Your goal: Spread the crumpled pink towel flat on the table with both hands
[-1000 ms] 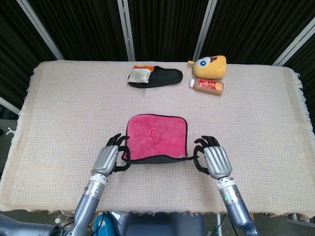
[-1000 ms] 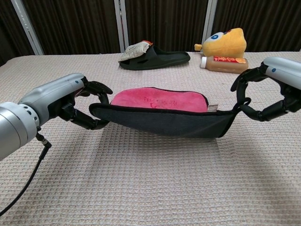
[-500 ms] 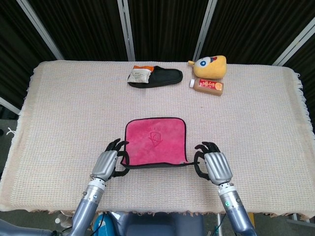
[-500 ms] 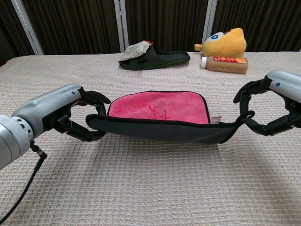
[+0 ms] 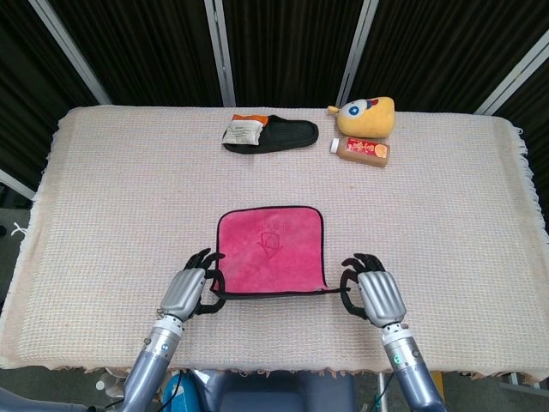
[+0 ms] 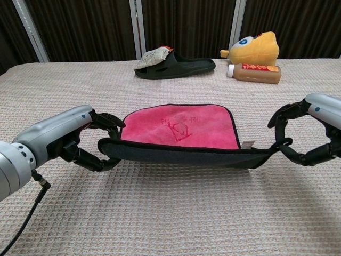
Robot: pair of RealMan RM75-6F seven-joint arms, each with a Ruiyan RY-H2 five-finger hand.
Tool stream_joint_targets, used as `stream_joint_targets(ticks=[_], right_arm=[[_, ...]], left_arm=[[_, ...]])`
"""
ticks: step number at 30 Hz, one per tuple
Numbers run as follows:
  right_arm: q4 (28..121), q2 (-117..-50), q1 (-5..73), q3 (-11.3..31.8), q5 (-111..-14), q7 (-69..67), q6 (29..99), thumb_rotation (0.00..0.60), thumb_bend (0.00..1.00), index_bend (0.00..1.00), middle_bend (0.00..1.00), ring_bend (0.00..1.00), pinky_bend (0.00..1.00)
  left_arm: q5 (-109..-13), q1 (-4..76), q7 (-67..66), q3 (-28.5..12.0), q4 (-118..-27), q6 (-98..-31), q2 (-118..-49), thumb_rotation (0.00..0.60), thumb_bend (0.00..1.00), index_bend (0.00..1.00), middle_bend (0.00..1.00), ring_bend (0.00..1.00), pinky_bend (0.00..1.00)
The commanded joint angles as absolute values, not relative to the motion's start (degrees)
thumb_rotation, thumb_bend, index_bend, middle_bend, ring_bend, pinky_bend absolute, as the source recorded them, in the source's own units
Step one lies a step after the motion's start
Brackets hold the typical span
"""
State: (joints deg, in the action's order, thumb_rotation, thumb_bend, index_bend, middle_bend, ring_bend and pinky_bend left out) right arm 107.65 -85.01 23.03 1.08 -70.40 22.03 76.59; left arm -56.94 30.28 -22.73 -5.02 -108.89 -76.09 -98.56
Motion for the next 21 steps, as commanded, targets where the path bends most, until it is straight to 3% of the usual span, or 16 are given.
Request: stream_joint_targets(ticks=[1, 15, 21], right_arm=[[107.49, -85.01, 22.8, 1.04, -70.56, 21.9, 76.46, 0.6, 0.6, 0.71, 0.3, 0.16, 0.15], [106.93, -85.02, 21.45, 0.93, -71.02, 21.25, 75.98, 0.6, 0.6, 0.71, 0.3, 0.17, 0.15], [106.4, -84.87, 20.95, 0.7, -70.87, 20.33, 75.19, 0.6, 0.6, 0.62, 0.3, 0.15, 0.15]], left_arm=[[-57.21, 30.11, -22.76, -4.83, -108.87, -75.92, -98.78, 0.6, 0.56, 0.72, 0.14, 0.0, 0.01], [-57.56, 29.44, -23.56, -4.62, -108.89, -74.95, -99.35, 0.6, 0.52, 0.67, 0.13, 0.0, 0.01], [-57.2, 29.32, -23.69, -4.61, -109.09, -74.06, -99.2, 0.6, 0.46, 0.54, 0.11, 0.0, 0.01]])
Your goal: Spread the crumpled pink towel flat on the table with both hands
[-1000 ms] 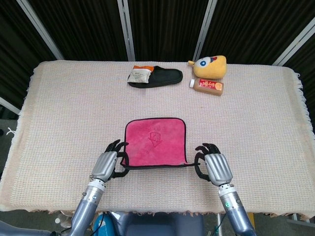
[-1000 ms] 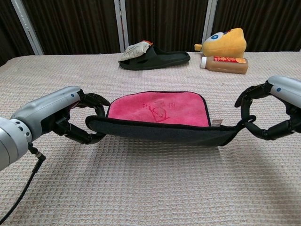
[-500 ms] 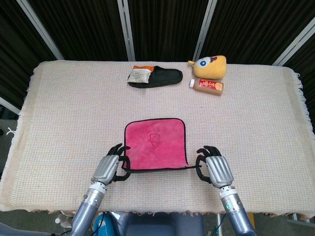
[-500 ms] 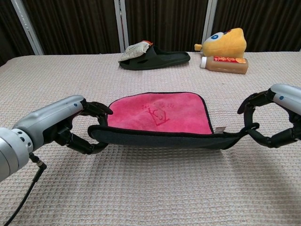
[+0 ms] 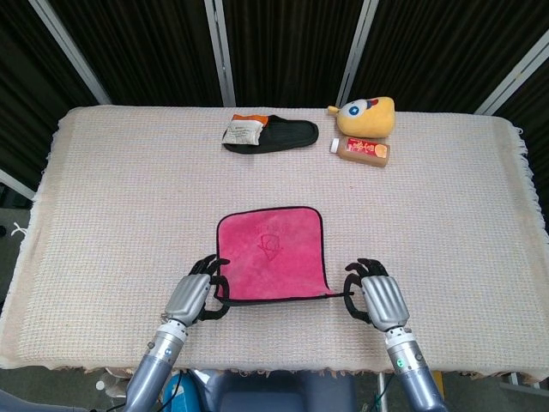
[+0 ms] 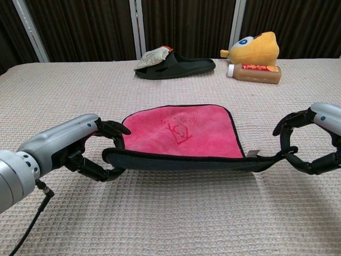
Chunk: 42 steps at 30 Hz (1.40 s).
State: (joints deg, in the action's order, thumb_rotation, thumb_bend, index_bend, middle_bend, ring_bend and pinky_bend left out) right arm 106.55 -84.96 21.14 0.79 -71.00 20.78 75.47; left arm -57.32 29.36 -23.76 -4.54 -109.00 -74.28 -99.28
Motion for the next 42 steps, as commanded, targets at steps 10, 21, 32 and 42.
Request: stream_joint_targets(ticks=[10, 21, 32, 42], right_arm=[[106.08, -84.21, 20.46, 0.89, -71.12, 18.85, 74.13, 0.6, 0.6, 0.47, 0.27, 0.1, 0.15], [106.7, -83.06, 19.72, 0.4, -70.58, 18.61, 72.98, 0.6, 0.49, 0.22, 0.14, 0.0, 0.09], [109.24, -80.96, 19.12, 0.98, -71.17, 17.82, 73.23, 0.6, 0.34, 0.11, 0.1, 0.0, 0.07], [111.8, -76.33, 18.59, 4.08, -73.82, 13.84, 75.68, 0.6, 0.32, 0.1, 0.09, 0.0, 0.07]], left_arm=[[-55.82, 29.66, -23.62, -4.69, -109.65, -71.17, -97.74, 0.6, 0.4, 0.48, 0.08, 0.0, 0.01], [-55.95, 30.23, -22.7, -3.84, -110.76, -67.6, -95.23, 0.6, 0.3, 0.35, 0.05, 0.0, 0.0], [-55.48, 30.3, -21.74, -3.93, -111.65, -65.92, -90.83, 0.6, 0.0, 0.1, 0.01, 0.0, 0.0], [-57.54, 30.58, -17.18, -5.28, -111.16, -62.66, -83.05, 0.6, 0.01, 0.07, 0.01, 0.0, 0.0]])
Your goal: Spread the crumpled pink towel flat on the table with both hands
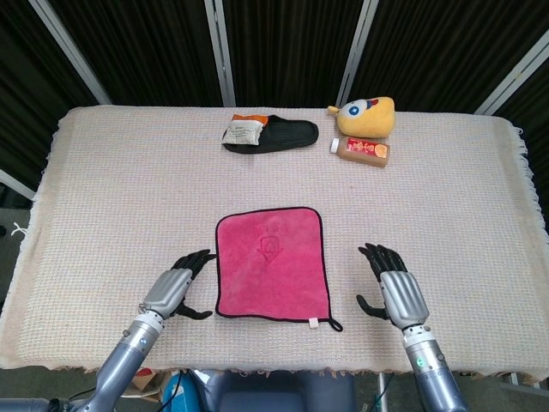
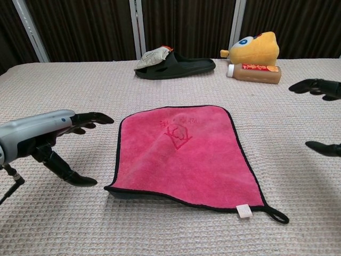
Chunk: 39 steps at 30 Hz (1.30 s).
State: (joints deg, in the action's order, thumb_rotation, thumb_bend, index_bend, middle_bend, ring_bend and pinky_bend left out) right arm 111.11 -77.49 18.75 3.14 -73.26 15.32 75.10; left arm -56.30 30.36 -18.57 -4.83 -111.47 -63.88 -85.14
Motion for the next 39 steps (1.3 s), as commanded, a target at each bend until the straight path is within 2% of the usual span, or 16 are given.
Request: stream_joint_targets(ticks=[1, 2, 3, 5, 8, 11, 15, 25, 33, 39], right_arm=[[111.93, -75.89, 18.56, 4.44, -73.8, 13.42, 75.8, 0.6, 0.32, 0.1, 0.09, 0.0, 0.07], [112.03, -75.46, 18.57, 4.8, -73.76, 12.98, 75.85, 0.6, 0.32, 0.1, 0.09, 0.0, 0.07], [112.07, -75.06, 18.59, 5.12, -73.69, 12.54, 75.82, 0.6, 0.34, 0.1, 0.09, 0.0, 0.07], [111.85, -74.05, 18.61, 5.79, -73.38, 11.4, 75.62, 0.6, 0.49, 0.11, 0.09, 0.0, 0.07], [110.86, -73.05, 18.8, 6.74, -73.26, 9.9, 75.34, 0.6, 0.7, 0.12, 0.09, 0.0, 0.07], [109.72, -72.53, 18.97, 7.37, -73.12, 8.78, 75.02, 0.6, 0.76, 0.12, 0.09, 0.0, 0.07], [108.08, -71.56, 19.63, 8.79, -72.43, 7.01, 74.04, 0.6, 0.77, 0.13, 0.09, 0.0, 0.07], [105.63, -68.42, 21.33, 11.76, -71.19, 3.32, 71.28, 0.6, 0.78, 0.14, 0.09, 0.0, 0.07], [104.38, -67.39, 21.51, 12.08, -71.33, 1.39, 70.39, 0.6, 0.78, 0.15, 0.09, 0.0, 0.07], [103.63, -67.46, 21.41, 11.8, -71.45, 0.55, 70.09, 0.6, 0.78, 0.15, 0.09, 0.0, 0.07]], left_arm=[[-58.05, 30.67, -16.82, -5.42, -110.93, -62.36, -82.28, 0.6, 0.05, 0.07, 0.01, 0.0, 0.0], [-58.45, 30.77, -16.36, -5.53, -110.75, -61.97, -81.6, 0.6, 0.11, 0.07, 0.01, 0.0, 0.0], [-58.78, 30.9, -15.95, -5.66, -110.53, -61.54, -80.92, 0.6, 0.2, 0.07, 0.01, 0.0, 0.0], [-59.63, 31.45, -15.49, -5.74, -109.95, -60.22, -79.41, 0.6, 0.46, 0.06, 0.01, 0.0, 0.0], [-60.81, 32.96, -18.19, -5.31, -108.24, -58.69, -77.99, 0.6, 0.64, 0.06, 0.01, 0.0, 0.0], [-61.86, 34.65, -21.91, -5.03, -106.39, -57.77, -77.59, 0.6, 0.7, 0.06, 0.01, 0.0, 0.0], [-61.43, 37.43, -27.48, -4.86, -103.53, -55.85, -77.79, 0.6, 0.75, 0.06, 0.01, 0.0, 0.0], [-53.44, 43.94, -38.36, -5.58, -94.2, -52.05, -82.97, 0.6, 0.77, 0.06, 0.02, 0.0, 0.0], [-47.14, 47.07, -43.35, -5.0, -88.75, -50.63, -87.0, 0.6, 0.77, 0.06, 0.03, 0.0, 0.0], [-46.82, 48.23, -42.66, -5.8, -86.49, -51.01, -88.86, 0.6, 0.77, 0.06, 0.03, 0.0, 0.0]])
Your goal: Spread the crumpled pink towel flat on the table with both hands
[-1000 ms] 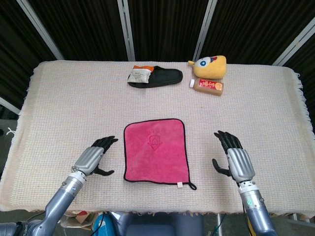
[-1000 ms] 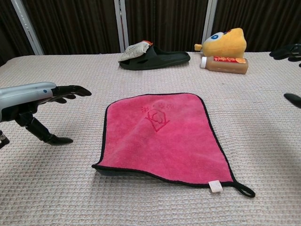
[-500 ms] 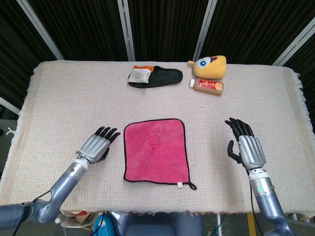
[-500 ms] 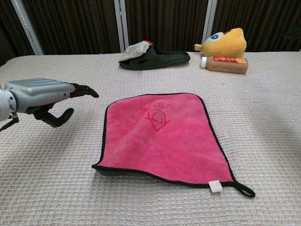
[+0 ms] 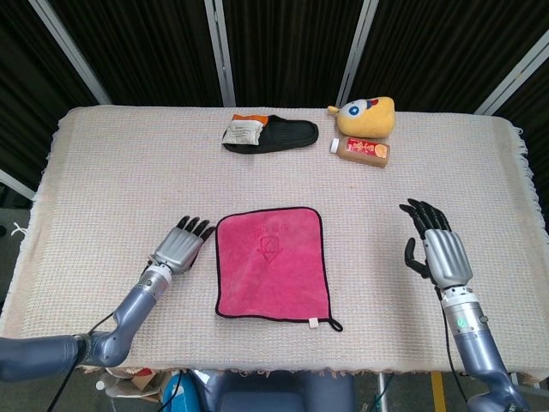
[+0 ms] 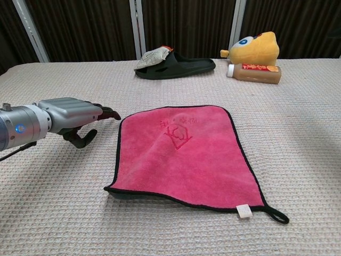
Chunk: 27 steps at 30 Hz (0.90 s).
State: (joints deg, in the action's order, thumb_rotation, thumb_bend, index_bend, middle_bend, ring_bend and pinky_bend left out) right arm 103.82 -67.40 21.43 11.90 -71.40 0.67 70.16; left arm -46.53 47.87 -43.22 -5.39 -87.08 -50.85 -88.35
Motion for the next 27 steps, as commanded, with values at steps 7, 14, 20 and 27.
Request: stream_joint_targets(ticks=[7, 14, 20, 27], right_arm=[[103.12, -67.84, 21.31, 11.64, -71.57, 0.59, 70.31, 0.6, 0.78, 0.15, 0.09, 0.0, 0.07], [102.86, -68.02, 21.19, 11.64, -71.45, 0.16, 70.42, 0.6, 0.78, 0.15, 0.09, 0.0, 0.07], [102.45, -68.06, 21.03, 11.49, -71.48, -0.4, 70.32, 0.6, 0.78, 0.15, 0.09, 0.0, 0.07], [101.87, -68.14, 20.78, 11.26, -71.57, -1.18, 70.25, 0.6, 0.78, 0.15, 0.09, 0.0, 0.07]], left_arm=[[-49.72, 48.73, -39.16, -6.81, -85.61, -51.16, -90.2, 0.6, 0.77, 0.06, 0.03, 0.0, 0.0], [-52.0, 49.34, -38.93, -5.52, -85.17, -50.66, -91.2, 0.6, 0.77, 0.06, 0.03, 0.0, 0.0], [-50.81, 49.99, -41.25, -3.67, -84.21, -49.97, -92.69, 0.6, 0.77, 0.06, 0.03, 0.0, 0.0], [-49.57, 50.19, -42.71, -2.66, -82.94, -50.15, -92.84, 0.6, 0.77, 0.06, 0.03, 0.0, 0.0]])
